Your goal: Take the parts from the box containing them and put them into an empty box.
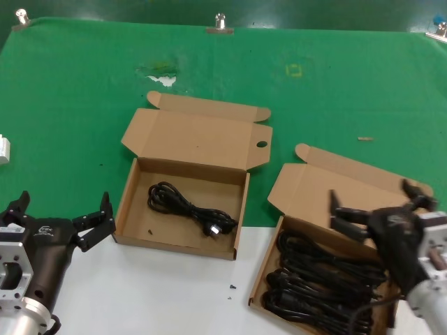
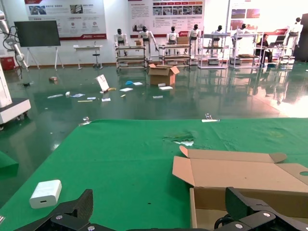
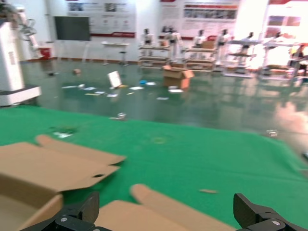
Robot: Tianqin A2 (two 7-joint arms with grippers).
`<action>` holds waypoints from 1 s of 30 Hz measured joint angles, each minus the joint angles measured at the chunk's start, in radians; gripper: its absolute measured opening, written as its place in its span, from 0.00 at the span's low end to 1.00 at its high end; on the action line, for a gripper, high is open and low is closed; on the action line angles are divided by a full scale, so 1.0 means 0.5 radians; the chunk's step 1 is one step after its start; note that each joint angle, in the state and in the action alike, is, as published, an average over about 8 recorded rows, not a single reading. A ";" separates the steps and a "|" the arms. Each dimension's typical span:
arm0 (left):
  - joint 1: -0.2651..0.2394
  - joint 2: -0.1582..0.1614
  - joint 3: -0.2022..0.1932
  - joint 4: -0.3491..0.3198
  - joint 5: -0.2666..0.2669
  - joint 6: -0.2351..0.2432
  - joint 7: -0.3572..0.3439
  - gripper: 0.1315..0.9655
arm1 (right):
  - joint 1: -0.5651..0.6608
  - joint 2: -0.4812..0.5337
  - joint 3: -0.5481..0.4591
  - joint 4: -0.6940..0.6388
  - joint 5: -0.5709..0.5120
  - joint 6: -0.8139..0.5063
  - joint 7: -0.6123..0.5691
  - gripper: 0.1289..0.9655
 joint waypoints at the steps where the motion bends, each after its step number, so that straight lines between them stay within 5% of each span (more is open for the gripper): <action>1: 0.000 0.000 0.000 0.000 0.000 0.000 0.000 1.00 | -0.027 0.007 0.028 0.031 -0.011 0.010 0.019 1.00; 30: 0.000 0.000 0.000 0.000 0.000 0.000 0.000 1.00 | -0.128 0.035 0.132 0.150 -0.054 0.049 0.091 1.00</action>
